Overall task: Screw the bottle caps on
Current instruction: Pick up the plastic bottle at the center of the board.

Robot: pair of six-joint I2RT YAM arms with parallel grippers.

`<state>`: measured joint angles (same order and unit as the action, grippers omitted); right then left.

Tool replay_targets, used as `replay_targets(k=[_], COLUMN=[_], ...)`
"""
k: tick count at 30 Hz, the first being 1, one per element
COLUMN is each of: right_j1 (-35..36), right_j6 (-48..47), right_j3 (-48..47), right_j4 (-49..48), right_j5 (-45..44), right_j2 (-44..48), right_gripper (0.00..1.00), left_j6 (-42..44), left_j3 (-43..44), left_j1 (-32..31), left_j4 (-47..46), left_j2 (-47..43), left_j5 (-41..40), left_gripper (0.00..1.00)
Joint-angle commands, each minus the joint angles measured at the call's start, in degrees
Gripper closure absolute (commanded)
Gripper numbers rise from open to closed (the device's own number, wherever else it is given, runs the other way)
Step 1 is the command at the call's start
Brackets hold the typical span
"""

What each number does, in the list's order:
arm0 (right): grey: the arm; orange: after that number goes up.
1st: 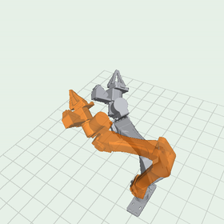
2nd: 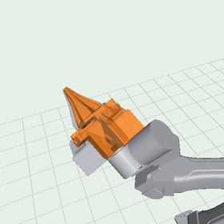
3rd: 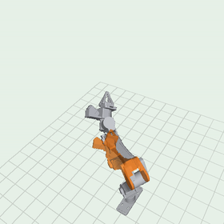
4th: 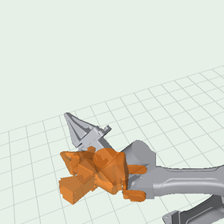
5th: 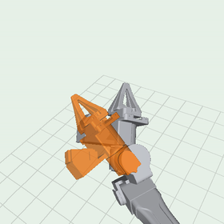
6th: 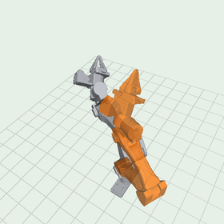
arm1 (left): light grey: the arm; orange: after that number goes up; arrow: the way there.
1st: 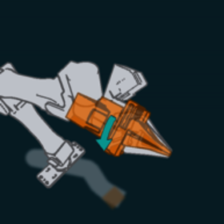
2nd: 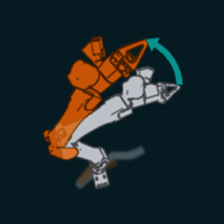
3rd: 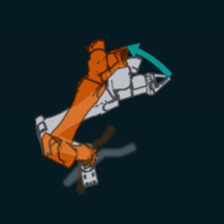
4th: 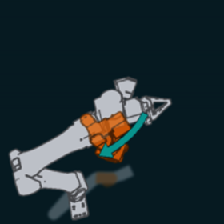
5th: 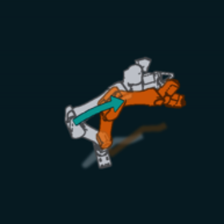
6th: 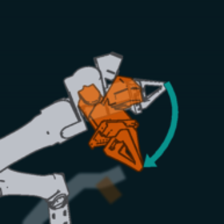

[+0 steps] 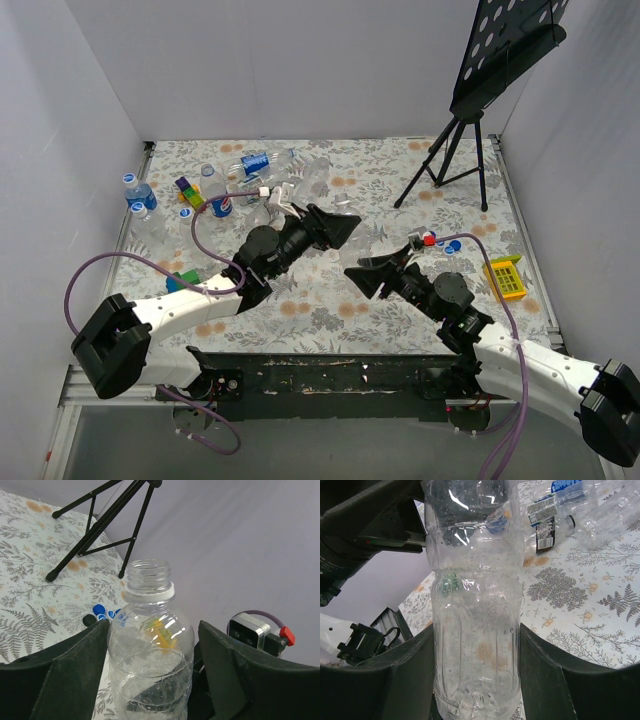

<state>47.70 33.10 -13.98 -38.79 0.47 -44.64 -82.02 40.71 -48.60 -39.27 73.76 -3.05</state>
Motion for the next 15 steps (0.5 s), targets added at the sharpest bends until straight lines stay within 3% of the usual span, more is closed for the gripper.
replay_targets(k=[1, 5, 10, 15], right_j1=[0.3, 0.3, 0.3, 0.2], right_j6=[0.4, 0.5, 0.2, -2.7], right_j3=[0.8, 1.2, 0.4, -2.8], right_j4=[-3.6, -3.1, -1.7, 8.2], right_j5=[1.1, 1.1, 0.8, -2.6], right_j2=[-0.3, 0.2, 0.1, 1.3], right_gripper=[0.46, 0.44, 0.33, 0.23], left_j6=[1.6, 2.2, 3.3, 14.0], left_j3=[-1.0, -1.6, -3.1, -1.5], left_j1=[-0.3, -0.3, -0.3, -0.1], left_j4=[-4.3, -4.3, -5.1, 3.6], left_j2=[-0.9, -1.0, -1.9, -4.8], left_j5=[-0.3, 0.7, 0.5, -0.9], left_gripper=[0.35, 0.48, 0.63, 0.71])
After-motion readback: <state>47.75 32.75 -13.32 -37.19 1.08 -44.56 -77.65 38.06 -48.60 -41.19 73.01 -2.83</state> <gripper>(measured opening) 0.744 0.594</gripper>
